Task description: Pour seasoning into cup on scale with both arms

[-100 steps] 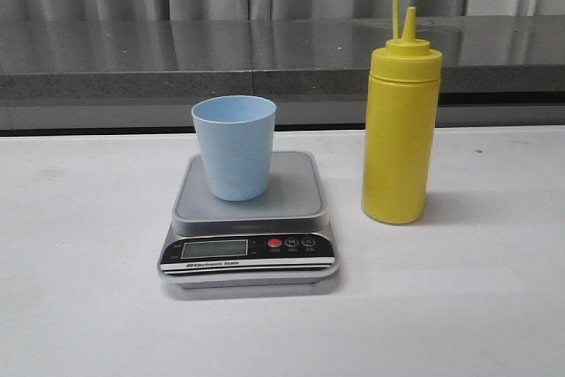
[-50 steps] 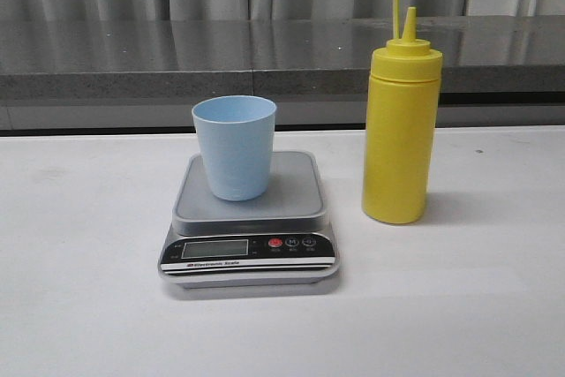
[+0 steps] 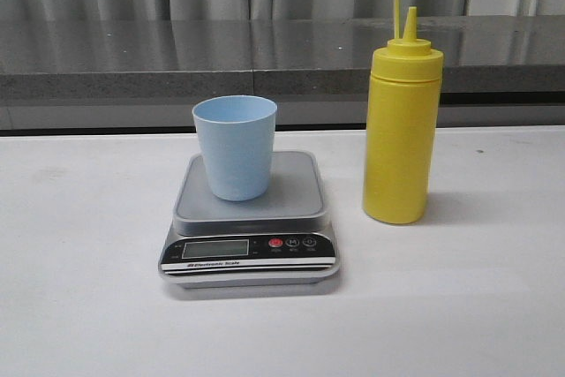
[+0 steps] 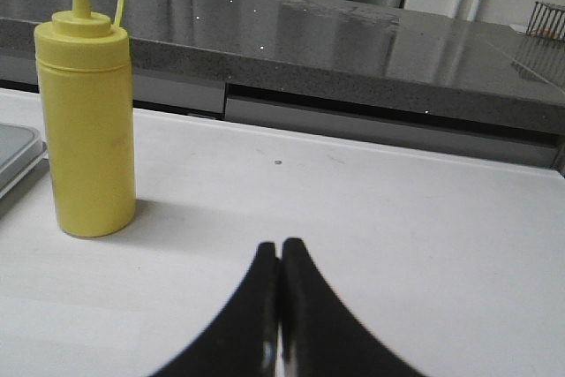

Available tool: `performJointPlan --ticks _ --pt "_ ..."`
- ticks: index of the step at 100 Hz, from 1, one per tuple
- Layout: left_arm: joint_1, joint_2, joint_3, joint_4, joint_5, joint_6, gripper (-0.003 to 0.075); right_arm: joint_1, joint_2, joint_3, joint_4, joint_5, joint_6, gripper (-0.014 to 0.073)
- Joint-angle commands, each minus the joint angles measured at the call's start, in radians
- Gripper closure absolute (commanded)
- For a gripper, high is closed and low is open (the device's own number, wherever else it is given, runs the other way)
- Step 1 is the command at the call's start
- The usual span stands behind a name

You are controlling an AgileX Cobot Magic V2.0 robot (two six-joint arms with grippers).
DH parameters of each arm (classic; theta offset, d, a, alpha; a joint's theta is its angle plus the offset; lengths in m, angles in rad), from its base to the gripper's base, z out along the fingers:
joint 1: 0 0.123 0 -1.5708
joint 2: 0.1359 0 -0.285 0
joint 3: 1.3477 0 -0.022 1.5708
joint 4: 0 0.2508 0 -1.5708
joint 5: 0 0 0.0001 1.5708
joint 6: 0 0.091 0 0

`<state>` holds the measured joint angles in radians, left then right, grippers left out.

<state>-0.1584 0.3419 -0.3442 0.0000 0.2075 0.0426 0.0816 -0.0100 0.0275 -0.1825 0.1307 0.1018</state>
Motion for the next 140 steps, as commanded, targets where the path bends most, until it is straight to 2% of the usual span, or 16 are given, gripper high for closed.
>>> performJointPlan --ticks 1,63,82,106,125,140 --pt "0.002 0.007 -0.028 0.000 -0.088 -0.004 0.0738 -0.006 -0.017 0.001 -0.003 -0.088 -0.010 0.0714" --pt "0.002 0.003 -0.026 0.000 -0.086 -0.004 0.0738 -0.006 -0.017 0.001 -0.003 -0.088 -0.010 0.0714" --pt "0.002 -0.087 -0.017 0.013 -0.066 -0.004 0.0738 -0.006 -0.017 0.001 -0.003 -0.088 -0.010 0.0714" --pt "0.015 -0.259 0.127 0.013 -0.073 -0.004 0.0738 -0.006 -0.017 0.001 -0.003 -0.088 -0.010 0.0714" --pt "0.096 -0.380 0.242 0.009 -0.099 -0.013 0.0738 -0.006 -0.017 0.001 -0.003 -0.088 -0.010 0.0714" --pt "0.149 -0.381 0.284 -0.023 -0.140 -0.013 0.0738 -0.006 -0.016 0.001 -0.003 -0.088 -0.010 0.0714"
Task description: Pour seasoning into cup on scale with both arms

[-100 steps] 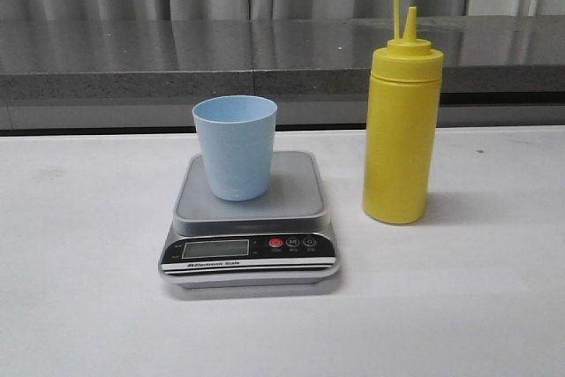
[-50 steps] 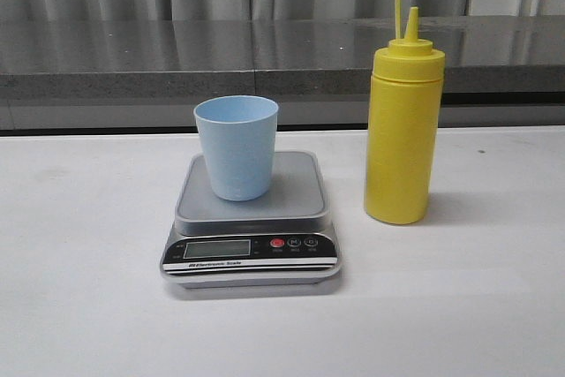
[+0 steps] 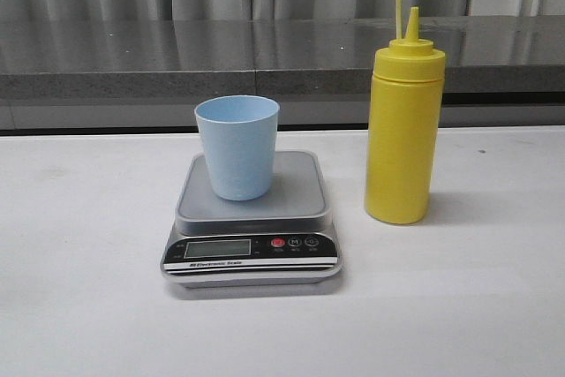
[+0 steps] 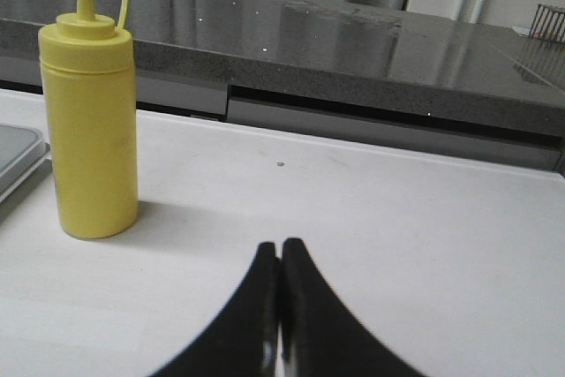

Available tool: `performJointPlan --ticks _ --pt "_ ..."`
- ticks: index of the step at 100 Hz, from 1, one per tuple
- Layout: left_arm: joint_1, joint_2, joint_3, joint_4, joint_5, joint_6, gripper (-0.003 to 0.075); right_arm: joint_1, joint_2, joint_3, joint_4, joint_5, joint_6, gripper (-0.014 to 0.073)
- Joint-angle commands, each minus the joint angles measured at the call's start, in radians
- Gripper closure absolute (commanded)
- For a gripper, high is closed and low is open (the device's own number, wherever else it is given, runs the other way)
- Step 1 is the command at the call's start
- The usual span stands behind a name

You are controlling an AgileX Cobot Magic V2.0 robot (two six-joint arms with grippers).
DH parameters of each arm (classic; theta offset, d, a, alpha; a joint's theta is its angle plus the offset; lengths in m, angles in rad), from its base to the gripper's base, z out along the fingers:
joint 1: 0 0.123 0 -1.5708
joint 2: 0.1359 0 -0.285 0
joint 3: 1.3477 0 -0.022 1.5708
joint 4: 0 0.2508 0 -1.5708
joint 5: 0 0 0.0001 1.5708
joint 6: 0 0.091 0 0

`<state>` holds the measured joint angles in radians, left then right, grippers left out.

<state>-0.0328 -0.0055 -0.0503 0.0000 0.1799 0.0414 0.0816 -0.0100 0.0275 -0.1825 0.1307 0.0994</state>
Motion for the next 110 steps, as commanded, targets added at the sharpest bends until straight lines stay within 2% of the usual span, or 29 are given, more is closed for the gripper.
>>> performJointPlan --ticks 1,27,110 --pt "0.023 -0.034 -0.011 -0.022 -0.112 -0.012 0.0738 -0.006 -0.016 0.001 -0.003 -0.088 -0.008 0.0714" --pt "0.024 -0.034 0.060 -0.022 -0.260 -0.012 0.0738 -0.006 -0.016 0.001 -0.003 -0.088 -0.008 0.0714" --pt "0.024 -0.034 0.060 -0.022 -0.255 -0.012 0.0738 -0.006 -0.016 0.001 -0.003 -0.088 -0.008 0.0714"
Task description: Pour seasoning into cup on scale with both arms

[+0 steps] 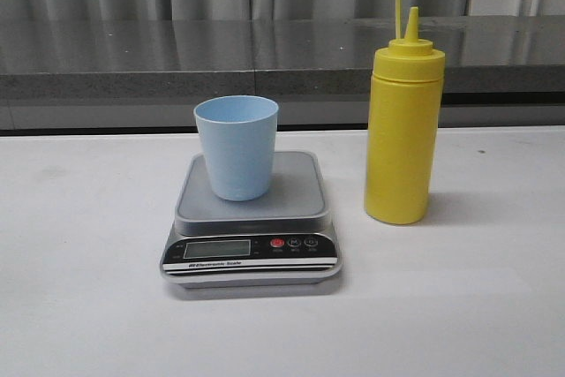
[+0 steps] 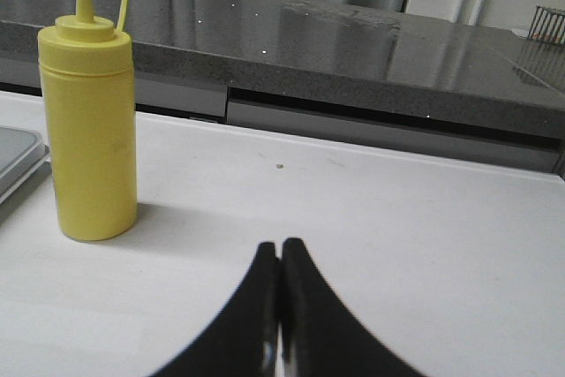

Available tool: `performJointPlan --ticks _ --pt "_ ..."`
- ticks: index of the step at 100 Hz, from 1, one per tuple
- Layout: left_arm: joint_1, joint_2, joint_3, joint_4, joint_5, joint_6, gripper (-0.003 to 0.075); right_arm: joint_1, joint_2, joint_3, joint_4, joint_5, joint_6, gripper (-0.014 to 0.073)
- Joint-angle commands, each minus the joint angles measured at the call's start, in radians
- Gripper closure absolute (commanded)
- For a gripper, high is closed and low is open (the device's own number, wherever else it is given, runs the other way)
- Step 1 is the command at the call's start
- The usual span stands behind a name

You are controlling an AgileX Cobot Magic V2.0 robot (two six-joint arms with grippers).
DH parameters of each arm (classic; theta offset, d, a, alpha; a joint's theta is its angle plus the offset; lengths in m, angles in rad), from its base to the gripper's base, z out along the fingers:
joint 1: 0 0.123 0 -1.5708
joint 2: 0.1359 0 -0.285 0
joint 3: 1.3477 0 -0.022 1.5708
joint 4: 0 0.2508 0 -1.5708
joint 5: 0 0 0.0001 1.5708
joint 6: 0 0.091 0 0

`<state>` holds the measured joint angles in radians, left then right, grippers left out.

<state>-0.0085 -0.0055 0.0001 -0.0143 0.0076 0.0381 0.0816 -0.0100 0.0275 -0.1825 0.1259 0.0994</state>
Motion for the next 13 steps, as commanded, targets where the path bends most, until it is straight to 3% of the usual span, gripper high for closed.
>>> performJointPlan --ticks 1,13 --pt "0.000 -0.034 0.010 -0.008 -0.083 -0.009 0.0738 -0.006 -0.016 0.001 -0.003 -0.083 -0.008 0.0714" --pt "0.000 -0.034 0.010 -0.008 -0.083 -0.009 0.0738 -0.006 -0.016 0.001 -0.003 -0.083 -0.008 0.0714"
